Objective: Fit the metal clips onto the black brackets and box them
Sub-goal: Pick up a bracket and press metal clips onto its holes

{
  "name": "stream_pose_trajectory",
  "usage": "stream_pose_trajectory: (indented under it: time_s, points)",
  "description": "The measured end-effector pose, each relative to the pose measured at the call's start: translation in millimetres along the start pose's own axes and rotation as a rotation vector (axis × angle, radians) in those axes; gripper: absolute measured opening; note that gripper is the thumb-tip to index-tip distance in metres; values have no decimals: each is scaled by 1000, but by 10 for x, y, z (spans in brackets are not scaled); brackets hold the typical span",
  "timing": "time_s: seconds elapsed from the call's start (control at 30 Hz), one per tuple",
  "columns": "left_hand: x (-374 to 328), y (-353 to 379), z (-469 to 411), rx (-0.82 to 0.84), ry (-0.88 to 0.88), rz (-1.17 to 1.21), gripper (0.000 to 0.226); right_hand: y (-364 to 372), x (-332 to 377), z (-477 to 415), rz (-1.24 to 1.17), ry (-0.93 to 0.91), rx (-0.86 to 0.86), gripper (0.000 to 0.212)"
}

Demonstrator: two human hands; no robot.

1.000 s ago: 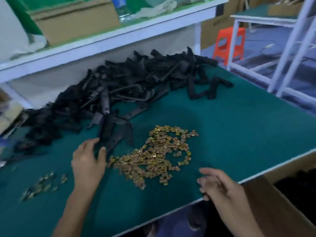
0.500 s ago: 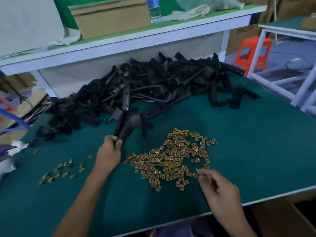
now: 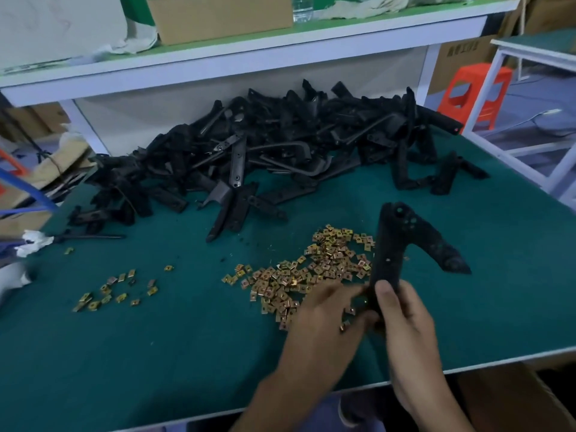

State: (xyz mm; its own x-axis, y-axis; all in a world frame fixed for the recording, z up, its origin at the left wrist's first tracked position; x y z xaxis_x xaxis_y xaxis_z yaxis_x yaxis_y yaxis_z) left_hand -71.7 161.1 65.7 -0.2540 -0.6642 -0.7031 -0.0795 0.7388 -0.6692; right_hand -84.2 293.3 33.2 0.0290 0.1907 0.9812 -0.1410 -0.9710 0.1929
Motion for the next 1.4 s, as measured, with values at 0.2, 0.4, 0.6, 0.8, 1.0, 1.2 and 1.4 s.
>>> stream_pose_trajectory:
  time_s: [0.2, 0.4, 0.6, 0.8, 1.0, 1.2, 1.4]
  points:
    - [669, -314, -629, -138, -145, -286, 20, -172, -118, -1, 260, -39, -82, 41]
    - [949, -235, -907, -41, -140, -439, 15, -166, -133, 37, 408, -60, -58, 34]
    - [853, -486, -925, -76, -221, -98, 8, -107, -76, 53, 407, -96, -21, 22]
    - [520, -938, -692, -145, -233, 249, 13, -79, -133, 30, 458, -100, 78, 42]
    - [309, -1082, -538, -54, -232, 463, 18, -71, -171, 39, 470, -159, 114, 38]
    - [252, -1073, -503, 22, -183, 408, 31, -51, -218, 79, 563, -220, 150, 31]
    - [291, -1073, -482, 36, -175, 284, 18, -55, -206, 97, 615, -296, 138, 32]
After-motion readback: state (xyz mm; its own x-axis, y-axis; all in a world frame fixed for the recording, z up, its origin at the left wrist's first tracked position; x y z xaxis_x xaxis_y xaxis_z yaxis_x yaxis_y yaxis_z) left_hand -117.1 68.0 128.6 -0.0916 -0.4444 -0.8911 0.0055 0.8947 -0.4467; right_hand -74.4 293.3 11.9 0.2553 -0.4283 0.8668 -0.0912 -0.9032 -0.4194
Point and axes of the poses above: each hand's wrist, its own z-axis away from the middle knuckle, its own y-axis out of the palm, x = y × z, the point moved 5 cm from there along -z, towards the middle knuckle
